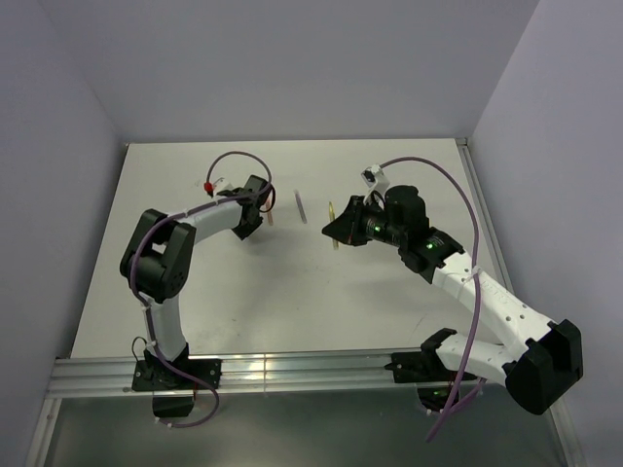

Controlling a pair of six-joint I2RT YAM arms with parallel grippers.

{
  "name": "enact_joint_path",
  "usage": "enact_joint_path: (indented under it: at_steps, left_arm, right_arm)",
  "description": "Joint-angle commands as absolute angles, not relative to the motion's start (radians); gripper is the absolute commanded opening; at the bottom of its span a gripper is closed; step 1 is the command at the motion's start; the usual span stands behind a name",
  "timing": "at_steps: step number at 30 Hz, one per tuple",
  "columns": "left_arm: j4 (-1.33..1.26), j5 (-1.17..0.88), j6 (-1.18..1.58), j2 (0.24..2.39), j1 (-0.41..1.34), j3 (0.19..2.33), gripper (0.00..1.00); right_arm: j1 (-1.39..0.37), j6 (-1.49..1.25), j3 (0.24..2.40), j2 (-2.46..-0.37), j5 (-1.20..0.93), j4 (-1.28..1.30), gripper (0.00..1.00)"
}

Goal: Insert the pens into the pen caps

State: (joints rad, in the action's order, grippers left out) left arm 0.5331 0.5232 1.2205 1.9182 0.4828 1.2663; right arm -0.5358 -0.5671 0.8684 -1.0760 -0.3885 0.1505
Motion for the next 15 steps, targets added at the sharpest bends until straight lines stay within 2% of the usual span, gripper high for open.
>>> enact_joint_path:
  at_steps: [1,3,10,13,14,15]
  left_arm:
    - [0.537,0.506,1.223,1.944,0.471,1.29,0.34]
    - [0.537,0.489,1.221,1.96,0.466,1.287,0.3]
    - [0.545,0.454,1.201,1.991,0.454,1.278,0.32]
    - [0.52,0.422,1.18,1.997,0.446,1.263,0.21]
    - [0.503,0.402,1.169,1.999,0.443,1.244,0.06]
    - [0.488,0.379,1.163,1.996,0.439,1.233,0.0]
  right_arm:
    - [-0.526,-0.558,0.861,-1.054,-0.419,0.106,0.0]
    - [-0.523,-0.563,0.862,-1.048,-0.425,0.104,0.0]
    - [-0.509,-0.563,0.861,-1.038,-0.436,0.097,0.0]
    - [-0.505,-0.565,0.862,-1.042,-0.456,0.091,0.0]
    - [-0.505,-0.563,0.864,-1.048,-0.462,0.091,0.0]
    - [-0.503,-0.561,0.867,-1.048,-0.465,0.091,0.0]
